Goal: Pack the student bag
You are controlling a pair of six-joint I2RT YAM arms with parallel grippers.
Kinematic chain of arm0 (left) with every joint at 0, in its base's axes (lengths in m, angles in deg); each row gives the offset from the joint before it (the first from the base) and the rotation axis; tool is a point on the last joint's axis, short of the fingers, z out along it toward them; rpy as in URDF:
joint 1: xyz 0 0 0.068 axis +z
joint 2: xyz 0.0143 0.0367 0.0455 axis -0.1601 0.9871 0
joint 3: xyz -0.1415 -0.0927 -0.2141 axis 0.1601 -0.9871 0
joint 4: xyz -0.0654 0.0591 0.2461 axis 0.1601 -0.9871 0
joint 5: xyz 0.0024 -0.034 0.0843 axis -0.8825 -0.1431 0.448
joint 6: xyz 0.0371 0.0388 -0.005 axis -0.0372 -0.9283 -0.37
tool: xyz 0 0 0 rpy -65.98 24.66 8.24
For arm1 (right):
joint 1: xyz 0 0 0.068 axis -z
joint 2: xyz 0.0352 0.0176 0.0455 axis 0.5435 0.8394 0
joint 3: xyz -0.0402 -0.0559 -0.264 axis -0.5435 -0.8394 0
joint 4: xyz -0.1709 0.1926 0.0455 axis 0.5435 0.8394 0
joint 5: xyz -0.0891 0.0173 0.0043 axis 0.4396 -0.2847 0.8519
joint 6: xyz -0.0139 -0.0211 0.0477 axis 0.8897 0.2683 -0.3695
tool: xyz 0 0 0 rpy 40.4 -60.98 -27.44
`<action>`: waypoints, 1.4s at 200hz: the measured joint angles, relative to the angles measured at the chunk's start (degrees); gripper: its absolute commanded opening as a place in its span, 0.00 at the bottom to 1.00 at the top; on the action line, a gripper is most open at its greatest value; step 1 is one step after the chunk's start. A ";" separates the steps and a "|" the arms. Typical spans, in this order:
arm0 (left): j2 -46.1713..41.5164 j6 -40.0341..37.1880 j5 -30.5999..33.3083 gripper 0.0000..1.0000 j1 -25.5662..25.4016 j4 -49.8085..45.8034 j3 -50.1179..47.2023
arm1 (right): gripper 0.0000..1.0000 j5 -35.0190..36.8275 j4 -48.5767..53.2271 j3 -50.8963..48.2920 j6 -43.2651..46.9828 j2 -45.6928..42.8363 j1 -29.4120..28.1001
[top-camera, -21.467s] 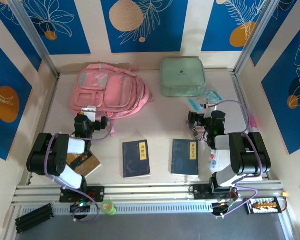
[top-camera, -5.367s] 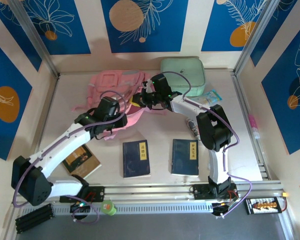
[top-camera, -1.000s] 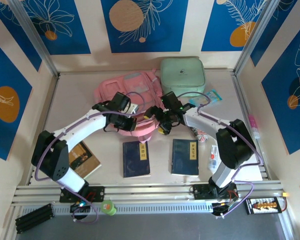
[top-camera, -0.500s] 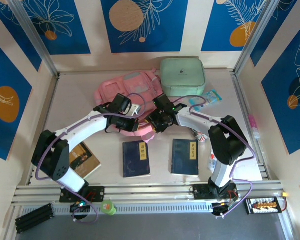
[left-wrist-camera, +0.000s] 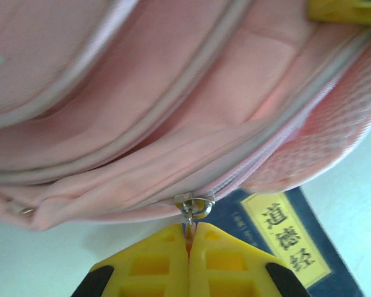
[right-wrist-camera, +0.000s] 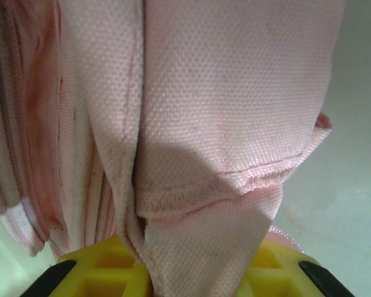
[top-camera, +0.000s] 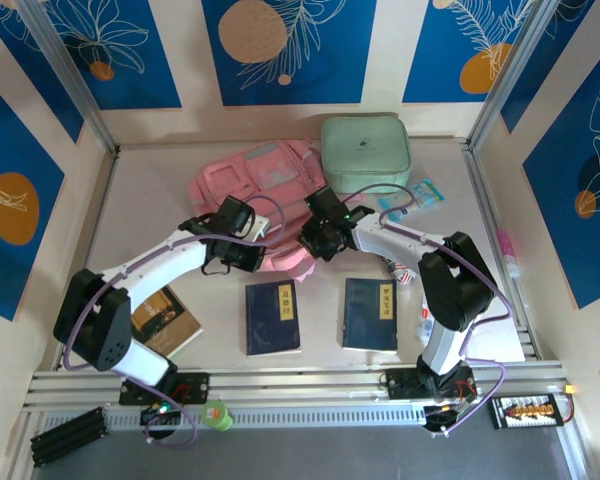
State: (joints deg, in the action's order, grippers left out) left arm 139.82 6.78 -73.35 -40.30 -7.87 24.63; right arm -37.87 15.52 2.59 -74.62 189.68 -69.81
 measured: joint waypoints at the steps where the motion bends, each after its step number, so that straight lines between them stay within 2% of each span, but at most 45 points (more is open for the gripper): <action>1: -0.02 -0.04 0.04 0.00 0.04 -0.07 -0.04 | 0.24 0.15 0.04 0.00 0.00 -0.02 0.00; 49: 0.28 -0.02 4.76 0.00 6.12 -0.44 -2.08 | 0.24 3.50 1.22 0.00 0.87 -1.18 0.02; 92: 6.38 -0.68 6.54 0.00 12.52 1.68 -0.68 | 0.24 5.33 1.60 0.04 1.66 -1.84 -0.28; 132: 13.46 -10.10 6.29 0.00 17.49 1.27 5.27 | 0.24 6.01 2.14 0.37 2.99 -1.81 -0.66; 184: 18.82 -21.07 7.34 0.00 19.06 -0.26 12.07 | 0.24 6.47 3.15 2.43 4.66 -1.81 -2.69; 227: 20.94 -25.18 10.82 0.00 21.86 0.07 13.64 | 0.24 7.15 2.01 1.64 4.42 -1.79 -3.91; 257: 20.94 -25.83 10.47 0.00 23.80 1.53 13.64 | 0.24 6.88 1.70 1.44 4.87 -1.79 -3.78; 280: 20.94 -25.55 8.79 0.17 24.59 2.51 13.64 | 0.24 5.88 0.42 1.44 5.60 -1.16 -4.15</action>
State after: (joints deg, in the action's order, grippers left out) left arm 160.76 -18.77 -64.56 -15.72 -5.36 38.27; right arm -31.99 15.94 4.03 -69.02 188.52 -73.96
